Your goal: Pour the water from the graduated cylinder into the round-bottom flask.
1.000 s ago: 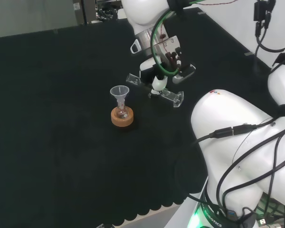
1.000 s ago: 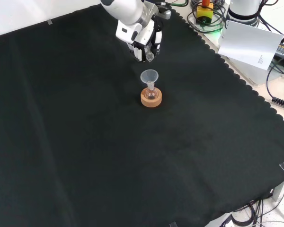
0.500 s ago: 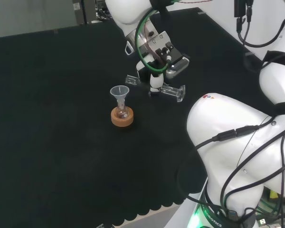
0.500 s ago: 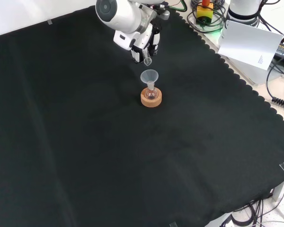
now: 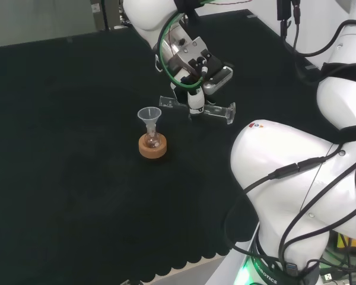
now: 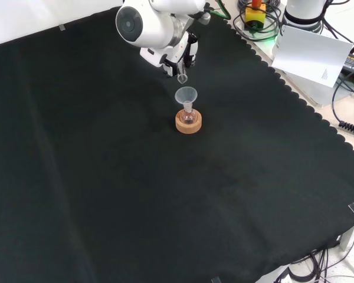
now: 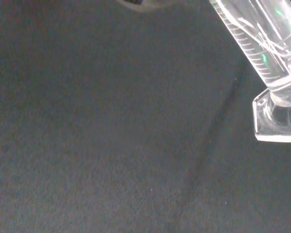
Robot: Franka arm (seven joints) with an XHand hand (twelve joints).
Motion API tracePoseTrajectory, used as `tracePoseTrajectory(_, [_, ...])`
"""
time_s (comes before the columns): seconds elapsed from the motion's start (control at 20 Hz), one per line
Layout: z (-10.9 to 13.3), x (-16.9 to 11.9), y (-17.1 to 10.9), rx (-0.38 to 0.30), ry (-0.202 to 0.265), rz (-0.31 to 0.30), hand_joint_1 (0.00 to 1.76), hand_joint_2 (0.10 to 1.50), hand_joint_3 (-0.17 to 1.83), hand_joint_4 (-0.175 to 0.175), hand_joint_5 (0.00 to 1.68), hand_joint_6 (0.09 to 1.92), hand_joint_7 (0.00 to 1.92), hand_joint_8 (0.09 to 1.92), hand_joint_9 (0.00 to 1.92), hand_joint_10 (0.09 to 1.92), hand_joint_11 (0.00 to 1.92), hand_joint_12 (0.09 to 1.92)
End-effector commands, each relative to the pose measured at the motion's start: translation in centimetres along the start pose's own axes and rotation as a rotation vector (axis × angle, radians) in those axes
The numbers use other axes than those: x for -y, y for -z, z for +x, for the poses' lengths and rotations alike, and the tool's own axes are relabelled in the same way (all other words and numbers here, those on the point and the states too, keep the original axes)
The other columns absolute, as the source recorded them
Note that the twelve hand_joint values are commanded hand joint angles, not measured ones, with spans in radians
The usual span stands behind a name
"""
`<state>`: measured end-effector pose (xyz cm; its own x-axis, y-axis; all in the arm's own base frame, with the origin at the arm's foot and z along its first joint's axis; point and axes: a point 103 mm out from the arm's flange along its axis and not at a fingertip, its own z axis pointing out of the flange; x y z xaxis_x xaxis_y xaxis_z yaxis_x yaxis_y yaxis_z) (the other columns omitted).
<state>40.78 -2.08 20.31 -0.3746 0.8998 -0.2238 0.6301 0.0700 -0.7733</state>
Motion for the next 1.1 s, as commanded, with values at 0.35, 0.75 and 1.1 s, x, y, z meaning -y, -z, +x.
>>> tracePoseTrajectory(0.35, [1.0,0.3,0.7,0.054,-0.025,0.042,1.25,1.07,-0.01,-0.006,1.10,0.92,1.09,0.77,1.43,0.09,1.25,0.73])
tracePoseTrajectory(0.75, [1.7,0.4,1.3,0.076,-0.053,0.100,1.25,1.07,-0.01,-0.005,1.10,0.92,1.09,0.77,1.43,0.09,1.25,0.73])
tracePoseTrajectory(1.1, [2.2,0.6,1.5,0.103,-0.076,0.131,1.25,1.07,-0.01,-0.005,1.11,0.92,1.09,0.77,1.43,0.09,1.25,0.73])
